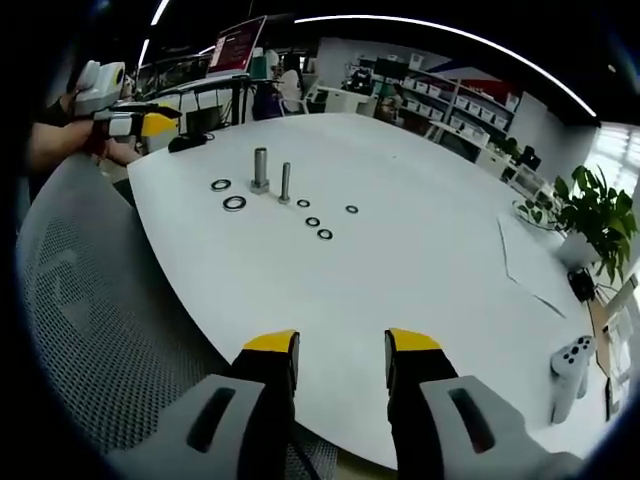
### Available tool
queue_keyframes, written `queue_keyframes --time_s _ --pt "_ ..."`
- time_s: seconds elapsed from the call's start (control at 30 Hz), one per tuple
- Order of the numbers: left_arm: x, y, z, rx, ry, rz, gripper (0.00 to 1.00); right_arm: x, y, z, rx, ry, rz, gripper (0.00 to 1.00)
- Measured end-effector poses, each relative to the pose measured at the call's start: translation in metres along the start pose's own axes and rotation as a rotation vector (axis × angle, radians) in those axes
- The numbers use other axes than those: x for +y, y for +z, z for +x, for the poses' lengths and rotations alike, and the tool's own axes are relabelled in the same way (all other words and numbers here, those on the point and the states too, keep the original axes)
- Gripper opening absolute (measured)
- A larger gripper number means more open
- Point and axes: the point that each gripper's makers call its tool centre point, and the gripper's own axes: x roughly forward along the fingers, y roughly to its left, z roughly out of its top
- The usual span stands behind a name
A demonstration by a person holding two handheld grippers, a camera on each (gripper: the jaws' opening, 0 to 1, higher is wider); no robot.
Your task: Place the washer onto the threaded stud by aligning its center hole with the stud, sliding it down to the base, and recovering from edge contact or off-axis alignment until the washer reaches the visible bottom stop.
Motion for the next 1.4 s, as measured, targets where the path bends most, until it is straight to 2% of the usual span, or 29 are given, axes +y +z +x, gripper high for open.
queue_keyframes --time_s 0.3,0.4,1.03,1.17,1.23,1.4 --pt "0.001 0.000 -0.001 0.001 0.005 0.000 0.43 0.002 -0.001 0.000 0.003 0.008 0.001 0.37" --pt "0.001 0.000 -0.001 0.002 0.006 -0.001 0.43 -0.002 0.000 0.000 0.002 -0.010 -0.008 0.38" --pt "0.001 -0.002 0.000 0.013 0.007 0.007 0.43 0.003 -0.002 0.000 0.012 0.014 -0.002 0.37" --pt "0.001 -0.006 0.001 0.032 0.006 0.012 0.43 0.004 -0.002 0.000 0.014 0.017 -0.006 0.37" --pt "-0.003 -0.015 0.003 0.084 -0.014 0.027 0.43 0.005 -0.002 0.001 0.019 0.018 -0.022 0.39" --pt "-0.008 -0.022 0.005 0.118 -0.035 0.057 0.41 0.010 -0.004 0.001 0.032 0.044 -0.029 0.39"
